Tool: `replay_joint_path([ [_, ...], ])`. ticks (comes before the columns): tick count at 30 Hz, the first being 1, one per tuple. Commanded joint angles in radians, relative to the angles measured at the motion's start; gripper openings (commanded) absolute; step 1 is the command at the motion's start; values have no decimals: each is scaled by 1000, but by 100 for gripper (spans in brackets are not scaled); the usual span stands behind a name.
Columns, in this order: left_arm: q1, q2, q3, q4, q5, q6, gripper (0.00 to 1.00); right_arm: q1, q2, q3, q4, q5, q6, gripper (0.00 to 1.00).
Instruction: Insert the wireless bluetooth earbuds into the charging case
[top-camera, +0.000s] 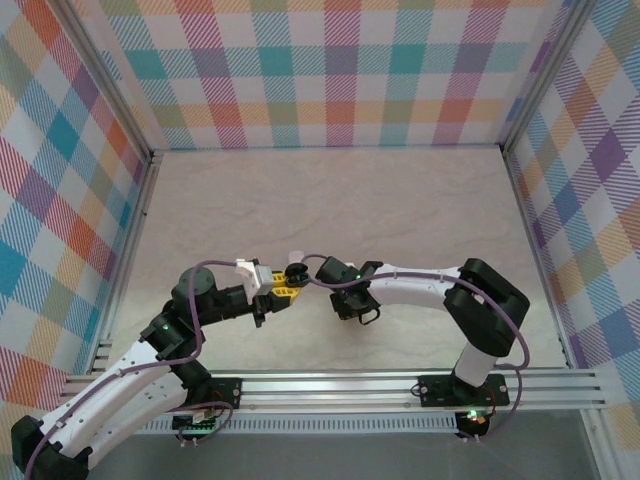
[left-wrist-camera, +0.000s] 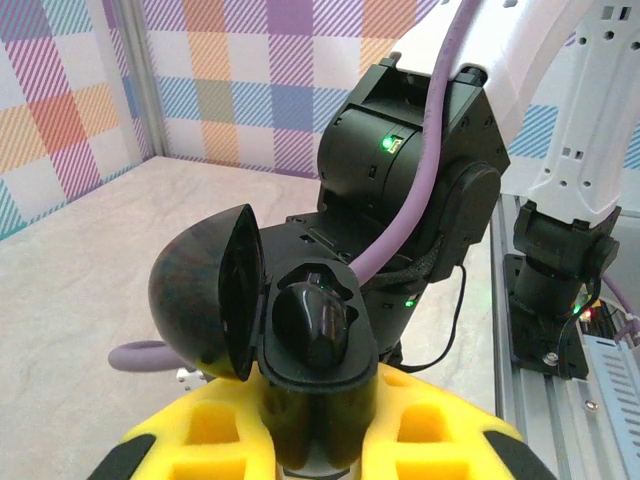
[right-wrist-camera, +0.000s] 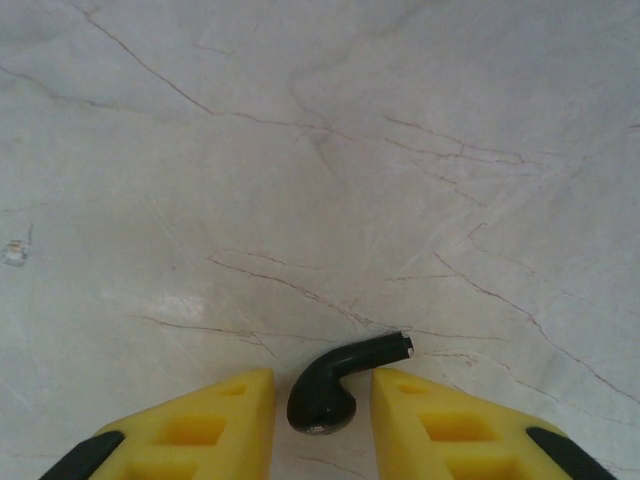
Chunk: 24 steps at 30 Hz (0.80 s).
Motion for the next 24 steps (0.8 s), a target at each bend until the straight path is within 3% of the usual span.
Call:
replay_joint_path([
  [1, -11, -12, -8, -3, -8, 16, 0, 15, 22, 35, -26, 15, -17, 32],
  [6, -11, -13, -9, -3, -12, 16, 0, 17, 47, 42, -25, 20, -21, 30],
  [16, -10, -13, -11, 3, -14, 19, 0, 16, -12, 57, -103, 26, -62, 14],
  [24, -11, 6, -5, 26, 5, 15, 0, -66, -142, 108, -230, -154, -198, 12],
])
